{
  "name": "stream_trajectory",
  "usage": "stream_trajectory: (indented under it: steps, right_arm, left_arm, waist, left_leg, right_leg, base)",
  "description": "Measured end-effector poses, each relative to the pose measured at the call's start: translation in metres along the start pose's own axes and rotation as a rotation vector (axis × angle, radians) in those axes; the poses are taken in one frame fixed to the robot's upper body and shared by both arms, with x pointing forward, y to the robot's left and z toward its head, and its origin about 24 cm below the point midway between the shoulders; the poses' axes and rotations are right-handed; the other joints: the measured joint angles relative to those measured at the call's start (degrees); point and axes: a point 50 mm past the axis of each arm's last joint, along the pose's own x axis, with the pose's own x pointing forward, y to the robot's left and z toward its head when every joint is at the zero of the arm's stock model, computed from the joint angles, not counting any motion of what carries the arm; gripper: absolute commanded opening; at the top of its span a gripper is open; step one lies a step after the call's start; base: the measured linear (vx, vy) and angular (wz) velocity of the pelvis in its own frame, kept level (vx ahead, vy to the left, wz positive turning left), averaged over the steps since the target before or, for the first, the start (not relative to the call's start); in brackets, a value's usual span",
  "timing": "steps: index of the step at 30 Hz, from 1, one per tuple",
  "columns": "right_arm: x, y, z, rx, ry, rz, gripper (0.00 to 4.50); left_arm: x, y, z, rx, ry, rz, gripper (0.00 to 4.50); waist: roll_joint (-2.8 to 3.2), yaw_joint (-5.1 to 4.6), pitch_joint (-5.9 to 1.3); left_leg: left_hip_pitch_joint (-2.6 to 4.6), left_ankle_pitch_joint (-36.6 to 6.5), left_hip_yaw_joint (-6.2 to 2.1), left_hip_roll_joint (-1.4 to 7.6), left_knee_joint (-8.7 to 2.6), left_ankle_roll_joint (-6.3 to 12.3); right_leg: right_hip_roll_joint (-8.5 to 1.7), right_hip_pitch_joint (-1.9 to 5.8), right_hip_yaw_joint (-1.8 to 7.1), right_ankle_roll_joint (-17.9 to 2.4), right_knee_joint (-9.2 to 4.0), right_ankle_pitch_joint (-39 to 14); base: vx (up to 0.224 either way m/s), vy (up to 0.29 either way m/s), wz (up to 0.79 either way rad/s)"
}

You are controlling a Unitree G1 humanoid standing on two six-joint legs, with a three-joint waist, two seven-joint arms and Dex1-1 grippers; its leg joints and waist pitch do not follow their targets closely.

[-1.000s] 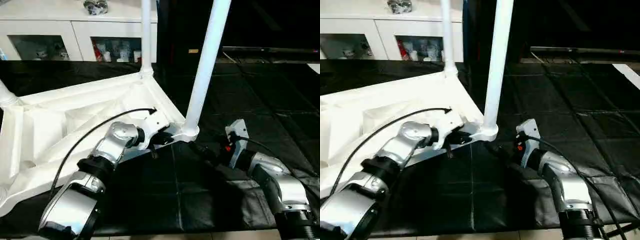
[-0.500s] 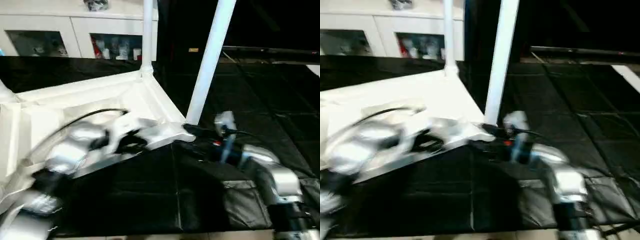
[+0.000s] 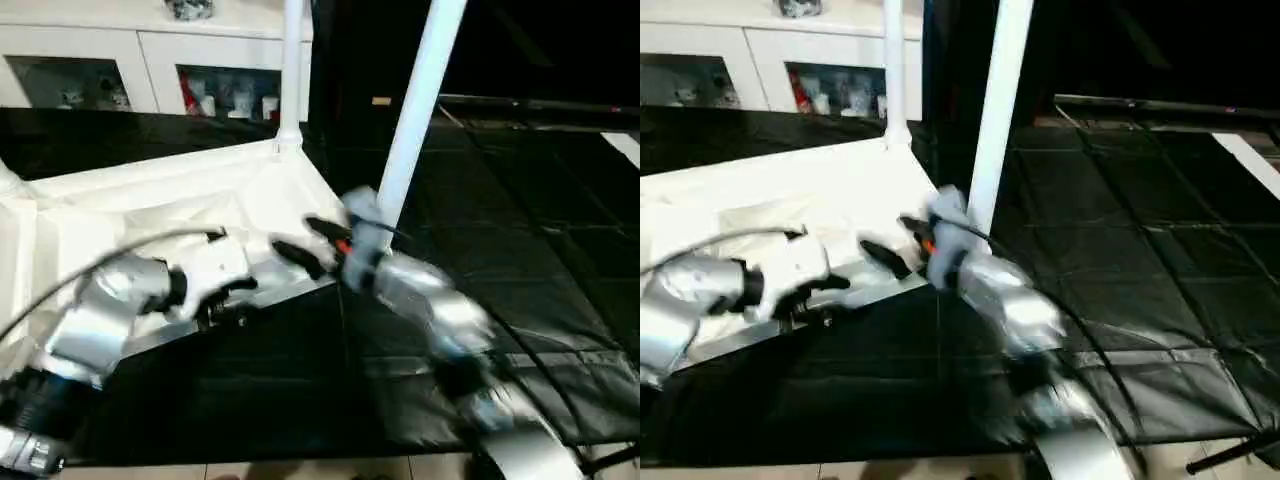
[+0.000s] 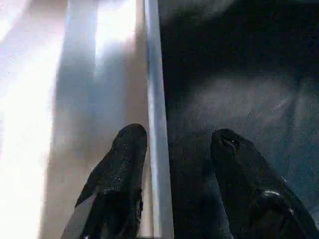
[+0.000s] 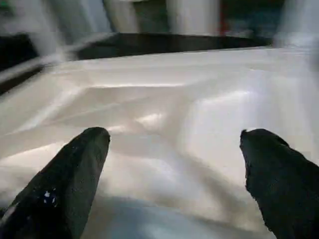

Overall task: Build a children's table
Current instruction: Rotate table base

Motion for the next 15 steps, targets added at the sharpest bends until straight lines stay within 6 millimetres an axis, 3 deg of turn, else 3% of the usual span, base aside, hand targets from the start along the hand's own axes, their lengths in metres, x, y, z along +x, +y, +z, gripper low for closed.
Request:
stream_trajectory:
  steps: [10, 15]
  right_arm:
    - [0.008, -0.023, 0.001, 0.059, -0.021, -0.304, 4.50]
    - [-0.008, -0.057, 0.001, 0.075, -0.031, -0.506, 4.50]
  left_arm:
    - [0.006, -0.002, -0.006, 0.102, 0.073, 0.110, 2.32]
    - [0.006, 0.002, -0.009, 0.117, 0.073, 0.167, 2.32]
  waist:
    - [-0.19, 0.41, -0.09]
    - [-0.24, 1.85, -0.04]
  left_leg:
    - [-0.02, 0.01, -0.01, 0.00, 0.13, 0.01]
    - [-0.13, 0.00, 0.02, 0.01, 0.62, 0.01]
  right_leg:
    - [0.00, 0.08, 0.09, -0.03, 0.27, -0.19]
    - [-0.07, 0.16, 0.34, 0.36, 0.73, -0.45]
  base:
    - [0.000, 0.000, 0.00]
    - [0.000, 0.000, 0.00]
